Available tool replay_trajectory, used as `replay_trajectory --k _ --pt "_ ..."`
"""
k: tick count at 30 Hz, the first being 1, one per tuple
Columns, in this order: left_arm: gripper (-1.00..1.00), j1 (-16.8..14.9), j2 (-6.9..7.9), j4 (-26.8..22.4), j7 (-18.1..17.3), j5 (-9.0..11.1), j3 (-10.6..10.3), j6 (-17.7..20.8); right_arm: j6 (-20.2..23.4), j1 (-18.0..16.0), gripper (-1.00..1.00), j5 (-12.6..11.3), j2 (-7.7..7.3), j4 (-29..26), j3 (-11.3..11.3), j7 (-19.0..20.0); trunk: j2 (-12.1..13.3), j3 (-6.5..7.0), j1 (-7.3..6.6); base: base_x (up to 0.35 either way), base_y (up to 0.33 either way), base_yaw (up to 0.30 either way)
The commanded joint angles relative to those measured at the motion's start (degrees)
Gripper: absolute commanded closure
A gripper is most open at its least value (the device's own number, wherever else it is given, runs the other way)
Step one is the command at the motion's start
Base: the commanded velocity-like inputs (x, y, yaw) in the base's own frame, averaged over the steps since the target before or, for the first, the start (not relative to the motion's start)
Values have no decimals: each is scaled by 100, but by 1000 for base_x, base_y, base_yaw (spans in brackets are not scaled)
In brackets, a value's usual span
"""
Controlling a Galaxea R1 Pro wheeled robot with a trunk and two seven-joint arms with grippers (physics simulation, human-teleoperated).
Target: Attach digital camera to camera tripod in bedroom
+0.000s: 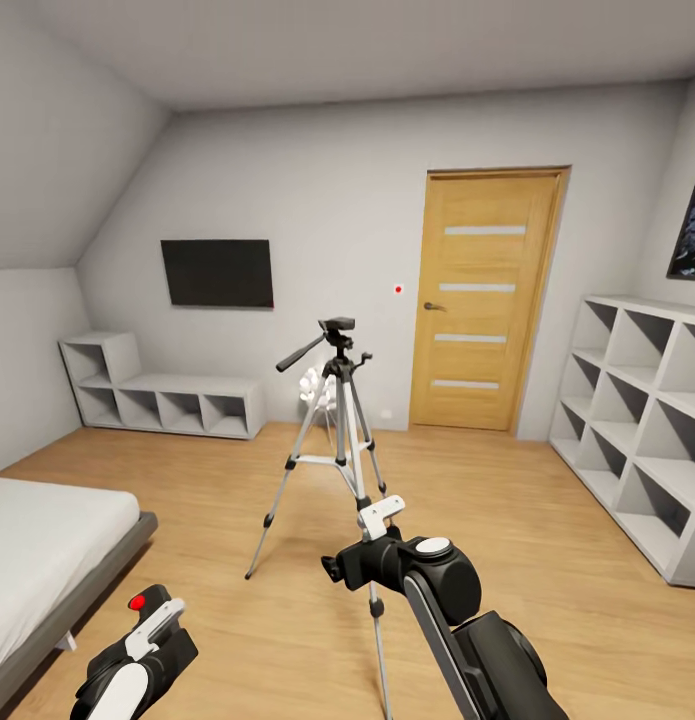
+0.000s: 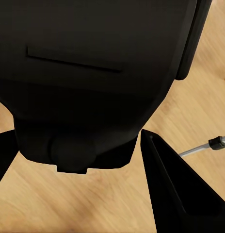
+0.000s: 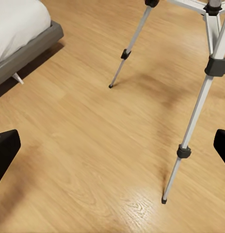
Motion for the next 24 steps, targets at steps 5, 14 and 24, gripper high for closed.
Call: replay_trajectory --k 5,14,24 --pt "100 -4 6 -8 43 29 -13 11 26 -5 -100 -19 1 -3 13 -3 197 82 -110 0 0 0" --pt "100 -4 7 24 38 29 -12 11 26 -5 -100 -21 5 -1 -5 5 558 244 -308 0 0 0" --pt "100 -4 14 107 27 13 6 4 26 50 -100 -5 -21 127 -1 -7 959 424 -527 0 0 -75"
